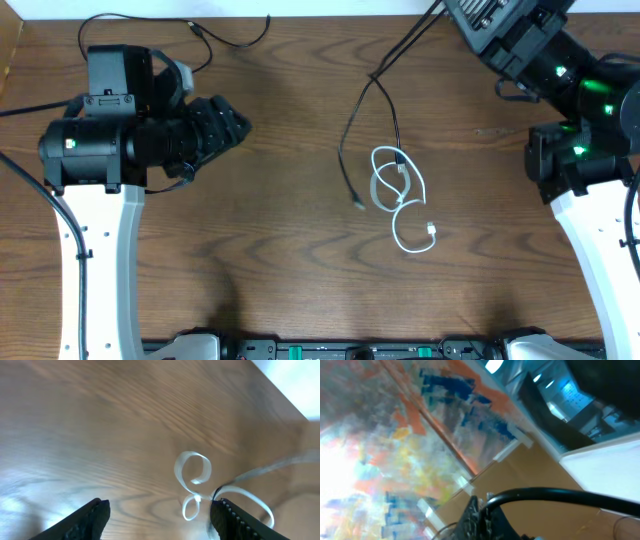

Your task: Untangle cables

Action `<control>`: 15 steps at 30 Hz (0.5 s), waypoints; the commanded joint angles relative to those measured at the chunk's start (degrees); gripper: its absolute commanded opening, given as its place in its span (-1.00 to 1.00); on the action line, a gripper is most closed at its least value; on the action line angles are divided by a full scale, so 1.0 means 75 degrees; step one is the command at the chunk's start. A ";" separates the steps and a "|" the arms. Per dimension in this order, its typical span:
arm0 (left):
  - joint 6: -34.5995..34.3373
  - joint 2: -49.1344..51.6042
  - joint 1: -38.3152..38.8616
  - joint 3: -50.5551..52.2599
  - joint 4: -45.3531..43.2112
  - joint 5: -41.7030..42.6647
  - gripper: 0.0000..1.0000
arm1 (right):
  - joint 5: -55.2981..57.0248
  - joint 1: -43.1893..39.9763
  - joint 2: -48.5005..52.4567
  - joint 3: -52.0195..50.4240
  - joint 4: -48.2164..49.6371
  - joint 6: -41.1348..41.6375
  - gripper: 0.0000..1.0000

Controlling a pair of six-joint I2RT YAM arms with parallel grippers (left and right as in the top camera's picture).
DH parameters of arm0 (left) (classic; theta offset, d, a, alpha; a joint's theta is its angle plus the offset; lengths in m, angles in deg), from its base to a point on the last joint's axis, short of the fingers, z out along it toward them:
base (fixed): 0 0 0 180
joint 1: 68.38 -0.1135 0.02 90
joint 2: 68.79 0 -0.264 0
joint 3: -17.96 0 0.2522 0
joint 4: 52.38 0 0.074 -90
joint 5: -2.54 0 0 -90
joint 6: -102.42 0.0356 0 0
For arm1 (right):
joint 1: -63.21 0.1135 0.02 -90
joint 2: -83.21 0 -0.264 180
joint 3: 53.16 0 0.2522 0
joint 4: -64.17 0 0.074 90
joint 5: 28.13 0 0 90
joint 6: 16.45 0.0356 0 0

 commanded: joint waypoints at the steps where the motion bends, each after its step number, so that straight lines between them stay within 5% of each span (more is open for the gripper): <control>1: 0.0755 0.0003 0.0114 -0.0061 0.0035 0.1466 0.40 | 0.0219 0.0017 -0.0029 0.0073 -0.1903 -0.3926 -0.98; 3: 0.0752 0.0003 0.0169 -0.0055 0.0032 0.1463 0.40 | 0.1352 0.0017 0.0020 0.0073 -0.5356 -0.6306 -0.98; 4: 0.0755 0.0003 0.0169 -0.0055 0.0026 0.1463 0.40 | 0.1533 0.0003 0.0055 0.0073 -0.5951 -0.6878 -0.98; 7: 0.0752 0.0003 0.0169 -0.0055 0.0032 0.1463 0.40 | 0.0163 0.0009 -0.0032 0.0073 -0.4663 -0.7102 -0.98; 8: 0.0755 0.0003 0.0169 -0.0055 0.0090 0.1463 0.40 | -0.0210 0.0023 -0.0085 0.0073 -0.3934 -0.8250 -0.98; 15: 0.0755 0.0003 0.0169 -0.0055 0.0172 0.1460 0.40 | 0.1976 0.0064 0.0169 0.0070 -0.5992 -0.8923 -0.98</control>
